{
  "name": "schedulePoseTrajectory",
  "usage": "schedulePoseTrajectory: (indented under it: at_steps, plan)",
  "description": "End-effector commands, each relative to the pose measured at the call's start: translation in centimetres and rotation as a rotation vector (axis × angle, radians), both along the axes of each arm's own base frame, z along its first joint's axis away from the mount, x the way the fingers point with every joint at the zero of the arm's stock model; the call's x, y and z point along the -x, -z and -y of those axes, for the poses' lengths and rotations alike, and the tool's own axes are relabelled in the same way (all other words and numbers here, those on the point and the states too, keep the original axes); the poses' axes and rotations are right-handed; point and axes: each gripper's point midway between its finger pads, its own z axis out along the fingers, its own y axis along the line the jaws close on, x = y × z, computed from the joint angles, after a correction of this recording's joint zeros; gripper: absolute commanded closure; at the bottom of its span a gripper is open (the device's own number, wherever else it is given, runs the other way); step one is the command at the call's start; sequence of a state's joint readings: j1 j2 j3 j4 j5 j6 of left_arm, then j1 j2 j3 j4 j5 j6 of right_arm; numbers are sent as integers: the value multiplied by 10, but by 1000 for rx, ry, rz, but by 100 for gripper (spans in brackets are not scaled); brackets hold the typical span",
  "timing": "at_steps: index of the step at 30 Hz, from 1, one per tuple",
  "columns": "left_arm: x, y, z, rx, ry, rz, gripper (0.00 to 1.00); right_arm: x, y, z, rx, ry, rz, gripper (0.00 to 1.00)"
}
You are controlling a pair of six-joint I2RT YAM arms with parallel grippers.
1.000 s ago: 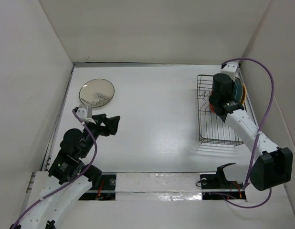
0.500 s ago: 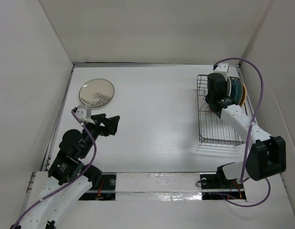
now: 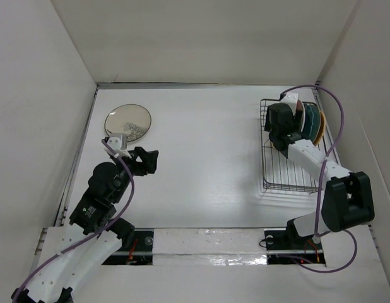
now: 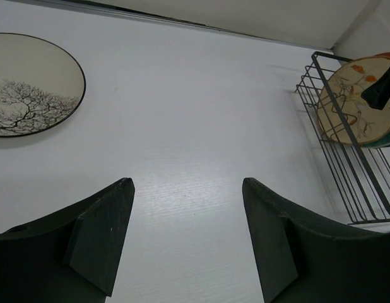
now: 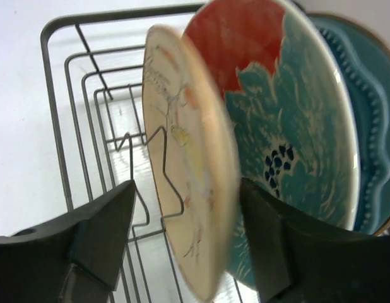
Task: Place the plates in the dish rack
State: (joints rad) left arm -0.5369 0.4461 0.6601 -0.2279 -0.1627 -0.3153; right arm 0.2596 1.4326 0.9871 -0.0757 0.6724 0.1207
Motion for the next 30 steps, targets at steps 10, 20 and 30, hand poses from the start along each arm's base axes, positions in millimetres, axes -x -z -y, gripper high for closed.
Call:
schedulePoseTrajectory:
  at_steps: [10,20,30]
  plan:
    - [-27,-15,15,20,-15,-16,70,42,-111,-53,-299,-202,384,1]
    - [-71,-27,42,118,-56,-58,100,96,-123,-199,-593,-748,484,100]
    - [-149,-5,17,271,-255,-96,63,119,-82,-266,-627,-931,377,93]
